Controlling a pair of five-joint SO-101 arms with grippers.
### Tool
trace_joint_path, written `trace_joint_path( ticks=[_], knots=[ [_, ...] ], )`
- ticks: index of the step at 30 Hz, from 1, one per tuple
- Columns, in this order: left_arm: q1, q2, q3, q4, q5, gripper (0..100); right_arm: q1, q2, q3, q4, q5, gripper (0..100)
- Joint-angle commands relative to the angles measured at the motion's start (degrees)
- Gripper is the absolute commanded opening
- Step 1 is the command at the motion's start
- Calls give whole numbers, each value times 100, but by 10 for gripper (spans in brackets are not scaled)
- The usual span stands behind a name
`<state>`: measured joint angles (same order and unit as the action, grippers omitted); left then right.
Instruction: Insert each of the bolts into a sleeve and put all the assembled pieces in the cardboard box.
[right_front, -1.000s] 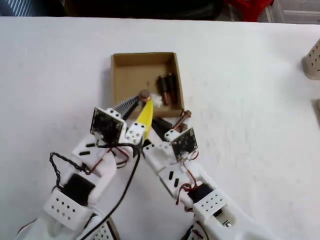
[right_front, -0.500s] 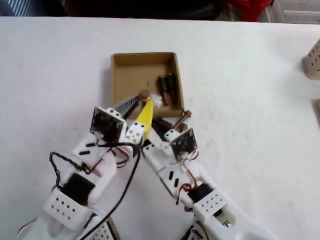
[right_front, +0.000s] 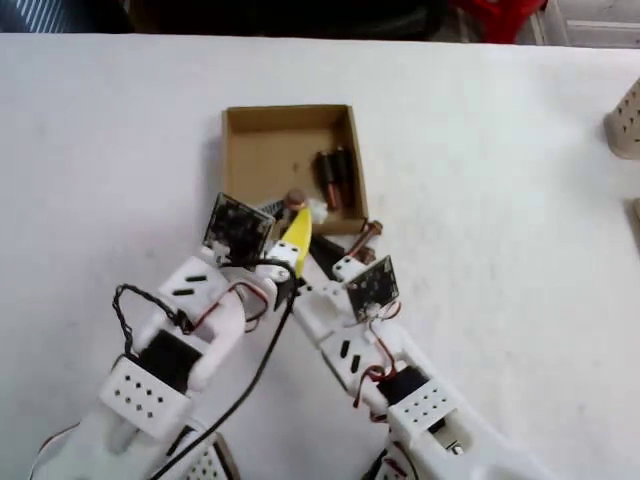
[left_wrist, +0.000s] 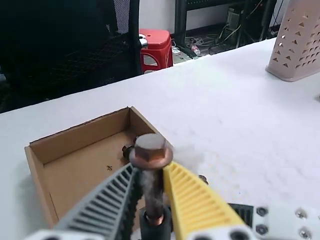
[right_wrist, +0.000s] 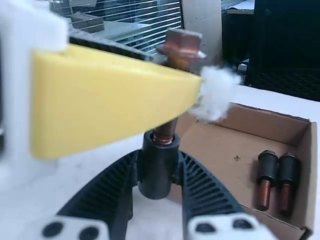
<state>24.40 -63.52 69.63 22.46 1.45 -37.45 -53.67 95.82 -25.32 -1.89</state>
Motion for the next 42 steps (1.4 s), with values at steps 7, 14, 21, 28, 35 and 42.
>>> trace_joint_path(
  ticks=[7,14,21,28,35,42],
  knots=[
    [110,-163,-352,360,-62,20,66,-136,35,-57,62,16],
    [84,-171,-343,387,-53,138,66,-119,35,-57,62,16],
    [66,-198,-352,862,-70,294,84,-101,35,-57,62,16],
    [-268,-198,-308,1600,-167,294,215,-145,35,-75,18,16],
    [-558,-198,-308,2303,-404,295,215,-145,35,-57,18,16],
    [-514,-1015,-343,2338,-360,295,215,-110,35,-57,53,16]
  ],
)
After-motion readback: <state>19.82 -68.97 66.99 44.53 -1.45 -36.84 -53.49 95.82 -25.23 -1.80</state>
